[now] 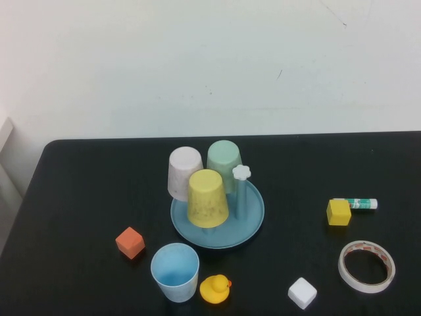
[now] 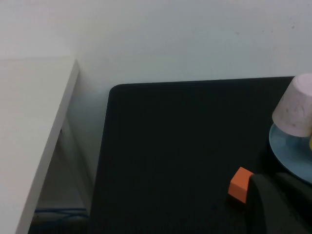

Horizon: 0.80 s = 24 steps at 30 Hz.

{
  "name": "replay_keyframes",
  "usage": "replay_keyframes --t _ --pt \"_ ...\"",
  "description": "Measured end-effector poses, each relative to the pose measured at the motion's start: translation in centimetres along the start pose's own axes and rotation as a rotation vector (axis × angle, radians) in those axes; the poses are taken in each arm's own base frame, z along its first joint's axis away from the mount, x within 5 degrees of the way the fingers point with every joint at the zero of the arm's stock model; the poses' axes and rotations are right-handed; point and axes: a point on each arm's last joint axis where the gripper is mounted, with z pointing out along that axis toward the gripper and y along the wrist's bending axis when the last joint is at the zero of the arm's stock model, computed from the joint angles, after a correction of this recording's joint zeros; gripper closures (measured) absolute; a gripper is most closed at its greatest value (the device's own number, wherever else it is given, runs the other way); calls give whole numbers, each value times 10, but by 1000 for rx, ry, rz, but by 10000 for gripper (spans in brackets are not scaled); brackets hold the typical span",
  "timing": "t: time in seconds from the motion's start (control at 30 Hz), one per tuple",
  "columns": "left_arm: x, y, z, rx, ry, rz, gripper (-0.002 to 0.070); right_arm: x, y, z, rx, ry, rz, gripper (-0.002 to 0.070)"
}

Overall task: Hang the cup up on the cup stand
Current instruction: Pick up the cup from the table

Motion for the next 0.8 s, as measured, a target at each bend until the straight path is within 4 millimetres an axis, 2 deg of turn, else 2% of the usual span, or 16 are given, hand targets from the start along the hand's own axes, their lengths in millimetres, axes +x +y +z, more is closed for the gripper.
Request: replay_keyframes --t 0.03,0.2,0.37,0.5,0.63,0.73,0.8 --pt "0 0 0 1 2 -2 677 -5 -1 22 -80 22 -6 678" --pt "11 0 6 2 28 -9 677 -19 15 77 -229 93 -108 678" --pt "31 0 15 13 86 -48 676 -36 54 131 -344 165 -227 678" --pt "29 0 15 20 58 -65 676 -53 89 169 -399 183 -301 678" --pt "28 0 15 20 46 -67 676 -70 121 207 -441 190 -301 673" --pt "28 0 15 20 46 -67 676 -80 134 231 -481 207 -244 612" --pt "28 0 15 20 44 -67 676 -87 139 243 -507 208 -197 510"
